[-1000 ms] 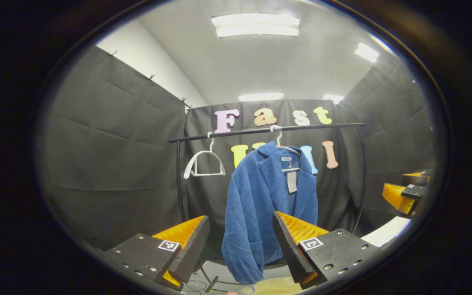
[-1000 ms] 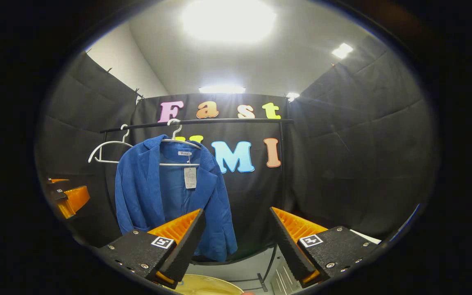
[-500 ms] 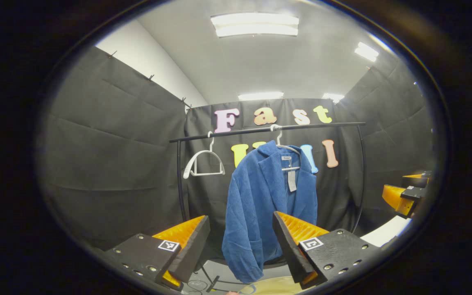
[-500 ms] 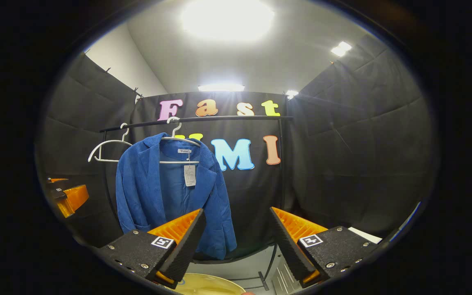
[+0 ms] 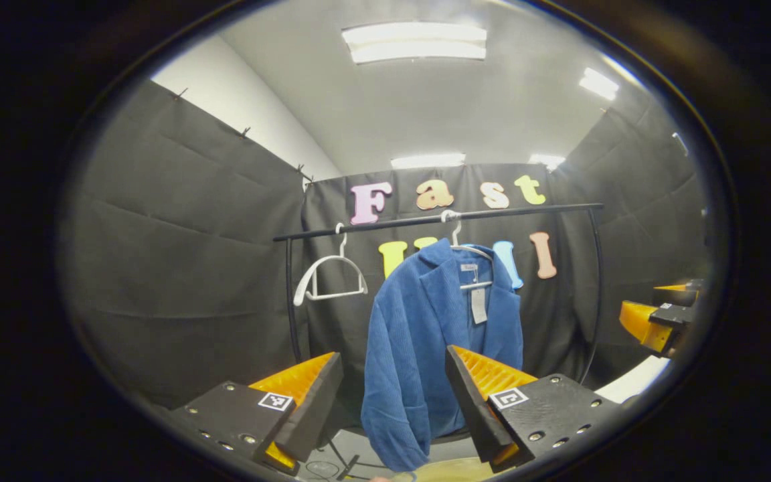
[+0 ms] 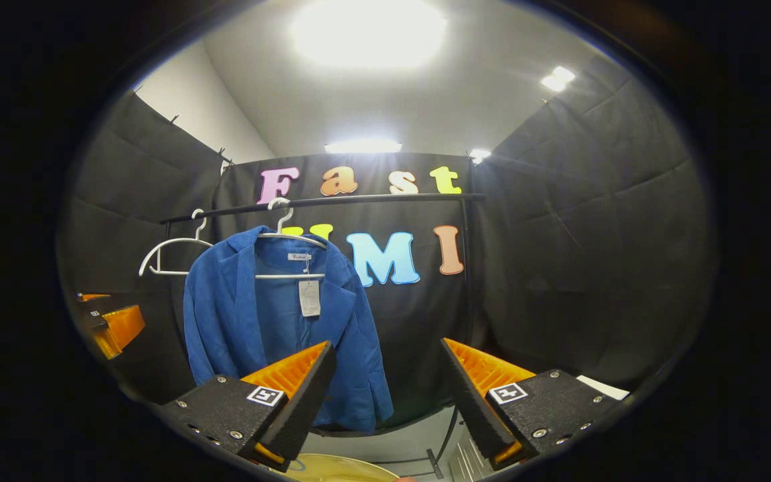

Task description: Grasp the clothes on the hanger with both hands and then place them into the laundry hamper below.

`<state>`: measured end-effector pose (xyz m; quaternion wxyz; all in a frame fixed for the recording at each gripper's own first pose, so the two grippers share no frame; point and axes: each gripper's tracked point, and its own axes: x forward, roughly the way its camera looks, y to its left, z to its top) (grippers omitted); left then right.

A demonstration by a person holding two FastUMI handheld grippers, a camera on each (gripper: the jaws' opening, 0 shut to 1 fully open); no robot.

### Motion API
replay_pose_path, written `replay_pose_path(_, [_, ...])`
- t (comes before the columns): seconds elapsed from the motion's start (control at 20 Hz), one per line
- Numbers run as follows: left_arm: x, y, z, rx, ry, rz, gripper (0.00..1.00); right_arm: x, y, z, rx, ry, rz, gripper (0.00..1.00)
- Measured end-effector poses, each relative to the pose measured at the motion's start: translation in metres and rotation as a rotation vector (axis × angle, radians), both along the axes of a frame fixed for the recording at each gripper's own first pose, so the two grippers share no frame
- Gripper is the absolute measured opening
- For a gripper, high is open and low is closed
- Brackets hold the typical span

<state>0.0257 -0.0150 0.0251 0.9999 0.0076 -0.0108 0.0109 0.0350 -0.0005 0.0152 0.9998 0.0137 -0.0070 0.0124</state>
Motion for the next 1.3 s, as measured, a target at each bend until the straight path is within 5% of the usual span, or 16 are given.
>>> replay_pose_path(0.2, [0.016, -0.015, 0.011, -0.021, -0.012, 0.006, 0.84, 0.025, 0.002, 0.014, -0.002, -0.024, 0.024, 0.95])
replay_pose_path(0.35, [0.032, -0.023, 0.018, -0.032, -0.018, 0.017, 0.96, 0.045, 0.003, 0.024, 0.007, -0.043, 0.052, 0.95])
replay_pose_path(0.5, [0.047, -0.031, 0.029, -0.016, -0.033, 0.024, 0.9, 0.067, 0.01, 0.032, 0.016, -0.059, 0.095, 0.95])
replay_pose_path(0.55, [0.054, -0.034, 0.032, -0.014, -0.036, 0.028, 0.96, 0.075, 0.014, 0.033, 0.021, -0.055, 0.115, 0.95])
replay_pose_path(1.3, [0.148, -0.076, 0.023, -0.037, -0.018, 0.064, 0.96, 0.19, 0.043, 0.03, 0.096, -0.032, 0.252, 0.95])
